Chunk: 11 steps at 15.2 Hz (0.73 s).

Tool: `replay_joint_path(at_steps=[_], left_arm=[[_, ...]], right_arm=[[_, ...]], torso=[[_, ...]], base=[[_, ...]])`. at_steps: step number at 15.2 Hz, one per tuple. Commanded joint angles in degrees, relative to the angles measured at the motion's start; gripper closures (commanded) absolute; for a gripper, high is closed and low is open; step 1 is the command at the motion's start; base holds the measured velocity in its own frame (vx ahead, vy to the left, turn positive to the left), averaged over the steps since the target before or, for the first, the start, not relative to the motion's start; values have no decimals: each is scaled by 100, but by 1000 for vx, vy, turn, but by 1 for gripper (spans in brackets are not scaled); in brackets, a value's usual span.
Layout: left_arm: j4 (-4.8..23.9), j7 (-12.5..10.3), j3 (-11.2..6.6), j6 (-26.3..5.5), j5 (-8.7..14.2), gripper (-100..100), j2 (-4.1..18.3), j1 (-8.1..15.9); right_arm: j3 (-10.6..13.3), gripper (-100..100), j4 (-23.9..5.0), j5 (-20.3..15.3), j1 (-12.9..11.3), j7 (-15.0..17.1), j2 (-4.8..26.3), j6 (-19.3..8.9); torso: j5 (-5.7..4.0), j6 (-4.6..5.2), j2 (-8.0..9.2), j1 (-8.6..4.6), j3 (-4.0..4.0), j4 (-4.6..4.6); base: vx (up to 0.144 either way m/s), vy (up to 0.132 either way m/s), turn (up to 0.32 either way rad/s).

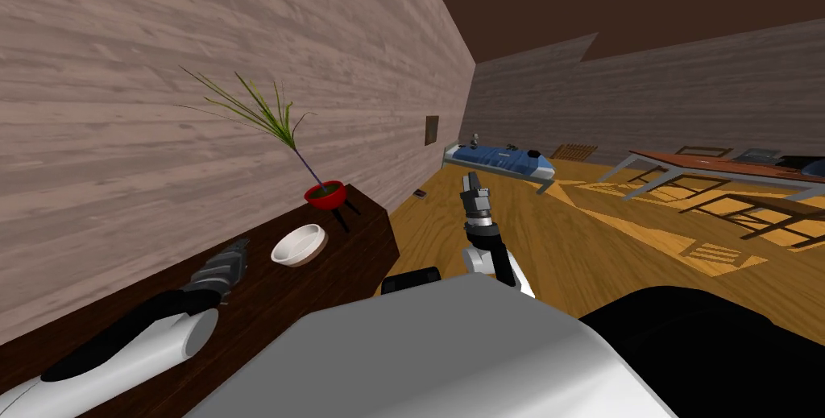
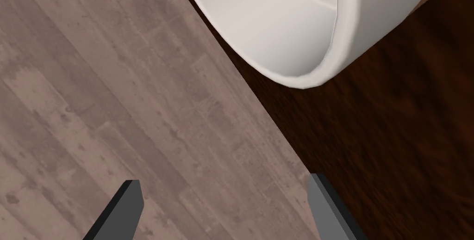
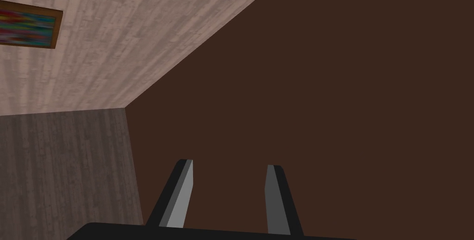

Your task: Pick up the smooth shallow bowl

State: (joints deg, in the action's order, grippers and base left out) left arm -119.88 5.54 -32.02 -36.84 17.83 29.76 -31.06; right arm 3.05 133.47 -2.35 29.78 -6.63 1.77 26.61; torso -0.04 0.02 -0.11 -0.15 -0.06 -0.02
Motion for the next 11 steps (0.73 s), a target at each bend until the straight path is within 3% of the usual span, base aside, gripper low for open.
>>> replay_joint_path(at_steps=[1, 3, 4, 7, 8, 11], left_arm=[[35, 29, -128, -286, 100, -100, 50, -12], [35, 29, -128, -450, 100, -100, 50, -12], [109, 71, -310, -620, 252, -100, 126, -26], [109, 71, -310, -886, 252, -100, 126, -26], [183, 113, -492, -1054, 403, -100, 196, -40], [183, 113, -492, -1322, 403, -100, 196, -40]], right_arm=[[0, 0, 0, 0, 0, 0, 0, 0], [0, 0, 0, 0, 0, 0, 0, 0], [0, 0, 0, 0, 0, 0, 0, 0], [0, 0, 0, 0, 1, 0, 0, 0], [0, 0, 0, 0, 1, 0, 0, 0], [0, 0, 0, 0, 0, 0, 0, 0]], torso=[[0, 0, 0, 0, 0, 0], [0, -3, -1, -1, -1, -1], [1, -3, 1, 3, 0, 0], [0, -2, -6, 1, -4, -2], [1, -3, -1, 3, -1, -1], [-1, -2, -4, -1, -2, -1]], base=[[41, -40, -114], [29, -22, -13], [41, -33, -87], [42, -24, -48], [41, -36, -86], [38, -28, -48]])
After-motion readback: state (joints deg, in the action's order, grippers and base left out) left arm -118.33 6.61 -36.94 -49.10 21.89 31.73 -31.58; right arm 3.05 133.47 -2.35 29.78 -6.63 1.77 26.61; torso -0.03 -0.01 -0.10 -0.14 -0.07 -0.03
